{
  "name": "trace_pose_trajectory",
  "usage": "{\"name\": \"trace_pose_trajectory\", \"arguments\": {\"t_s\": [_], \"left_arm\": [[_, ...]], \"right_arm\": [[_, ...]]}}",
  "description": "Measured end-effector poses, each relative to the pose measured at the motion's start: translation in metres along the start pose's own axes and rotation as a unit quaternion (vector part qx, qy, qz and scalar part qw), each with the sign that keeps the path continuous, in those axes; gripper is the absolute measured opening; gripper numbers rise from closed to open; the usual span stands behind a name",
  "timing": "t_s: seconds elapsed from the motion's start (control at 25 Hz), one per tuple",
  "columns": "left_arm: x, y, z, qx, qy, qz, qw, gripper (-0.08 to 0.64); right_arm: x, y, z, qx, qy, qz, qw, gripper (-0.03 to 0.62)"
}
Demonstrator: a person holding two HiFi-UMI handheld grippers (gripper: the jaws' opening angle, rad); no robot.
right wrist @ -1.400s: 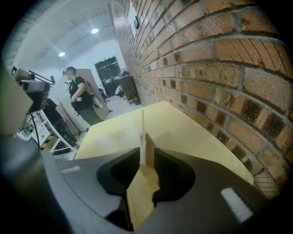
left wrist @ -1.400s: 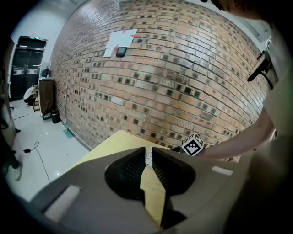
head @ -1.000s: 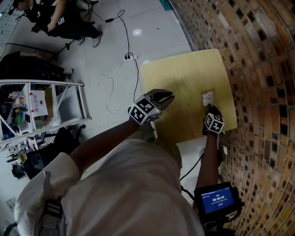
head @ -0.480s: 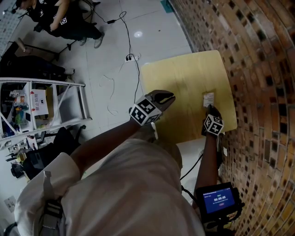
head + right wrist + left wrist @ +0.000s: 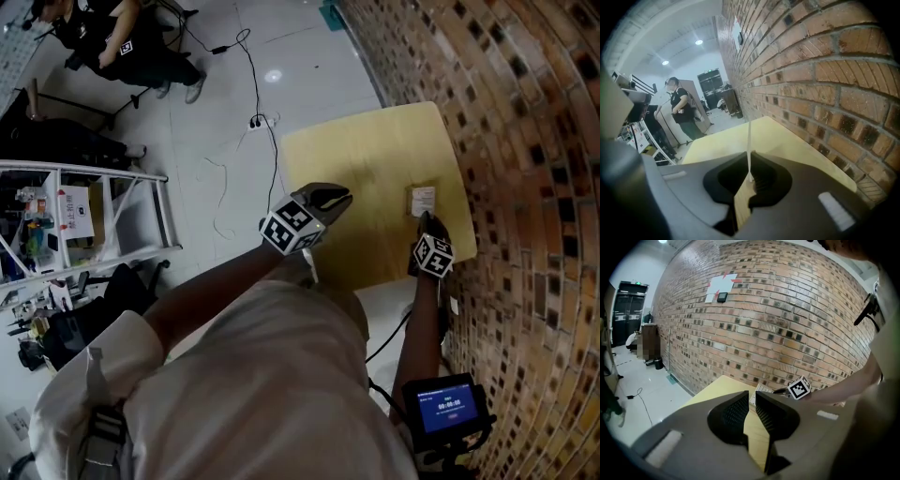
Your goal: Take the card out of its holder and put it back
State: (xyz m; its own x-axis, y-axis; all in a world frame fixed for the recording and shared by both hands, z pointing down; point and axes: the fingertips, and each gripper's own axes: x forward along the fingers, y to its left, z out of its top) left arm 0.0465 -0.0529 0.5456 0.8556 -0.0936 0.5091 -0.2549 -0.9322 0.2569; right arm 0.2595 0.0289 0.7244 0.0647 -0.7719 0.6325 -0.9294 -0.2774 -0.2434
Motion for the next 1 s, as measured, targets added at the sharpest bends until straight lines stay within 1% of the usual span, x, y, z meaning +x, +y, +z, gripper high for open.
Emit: {"name": "trace_pose_trajectory", "arguments": {"t_s": [0.28,0.48,0.76,1.0], "left_arm": [[0.003,-0.003,0.001,0.005,-0.011,-0.007,0.9999,0.064],[0.005,-0.003,0.008,0.006,-0.022,-0.012,0.9997,0.064],[0.013,-0.002,0.029,0.01,-0.038,-0.022,0.999,0.064],[0.019,0.002,0.058,0.023,-0.056,-0.025,0.9979,0.064]], "right_arm": [[-0.024,0.003,0.021,-0.003,-0.024,0.001,1.0,0.014],[-0.051,0.008,0.045,0.002,-0.054,-0.003,0.999,0.014],[-0.104,0.016,0.091,0.034,-0.121,-0.002,0.992,0.014],[-0.16,0.019,0.132,0.037,-0.182,-0.005,0.983,0.014]]}}
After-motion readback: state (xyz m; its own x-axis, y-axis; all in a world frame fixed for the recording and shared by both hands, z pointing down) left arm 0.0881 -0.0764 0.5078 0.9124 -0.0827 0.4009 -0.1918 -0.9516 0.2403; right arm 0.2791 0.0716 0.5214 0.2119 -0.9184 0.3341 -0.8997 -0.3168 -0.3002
